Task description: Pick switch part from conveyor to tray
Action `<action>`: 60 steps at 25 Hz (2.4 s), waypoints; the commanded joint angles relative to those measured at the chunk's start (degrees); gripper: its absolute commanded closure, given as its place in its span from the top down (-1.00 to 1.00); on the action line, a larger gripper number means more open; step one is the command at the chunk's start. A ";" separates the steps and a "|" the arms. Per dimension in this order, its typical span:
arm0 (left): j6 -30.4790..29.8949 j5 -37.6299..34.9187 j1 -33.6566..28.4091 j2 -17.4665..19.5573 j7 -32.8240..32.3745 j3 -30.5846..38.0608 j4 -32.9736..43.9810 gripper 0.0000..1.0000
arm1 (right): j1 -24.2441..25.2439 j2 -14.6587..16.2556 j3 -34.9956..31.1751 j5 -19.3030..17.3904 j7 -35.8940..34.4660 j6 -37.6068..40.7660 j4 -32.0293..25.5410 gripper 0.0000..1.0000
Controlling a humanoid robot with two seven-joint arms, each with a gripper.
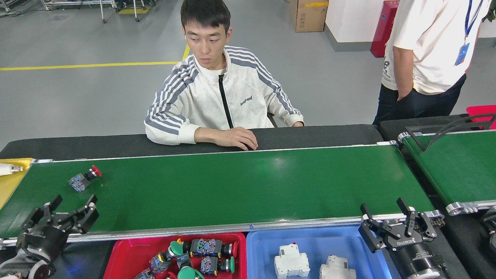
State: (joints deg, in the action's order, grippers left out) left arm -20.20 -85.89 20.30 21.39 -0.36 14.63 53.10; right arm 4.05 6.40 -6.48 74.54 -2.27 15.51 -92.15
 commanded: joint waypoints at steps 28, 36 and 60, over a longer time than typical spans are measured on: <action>13.52 9.96 13.97 12.36 9.68 -2.23 -40.54 -0.34 | -7.92 -1.22 6.04 -0.10 -0.45 15.16 1.09 1.00; 12.99 10.48 13.97 11.83 9.76 -2.59 -40.36 -0.48 | -8.27 -1.22 6.04 -0.19 -0.45 15.16 1.53 1.00; -8.36 20.06 -24.26 -2.32 -15.02 -1.44 40.41 0.55 | 2.45 -2.89 -13.65 -0.27 -0.02 14.37 -3.48 1.00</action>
State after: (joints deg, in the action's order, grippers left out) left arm -29.93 -66.08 -2.60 19.53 -14.17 12.45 89.15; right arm 6.25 3.82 -19.29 74.51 -2.50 29.89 -94.30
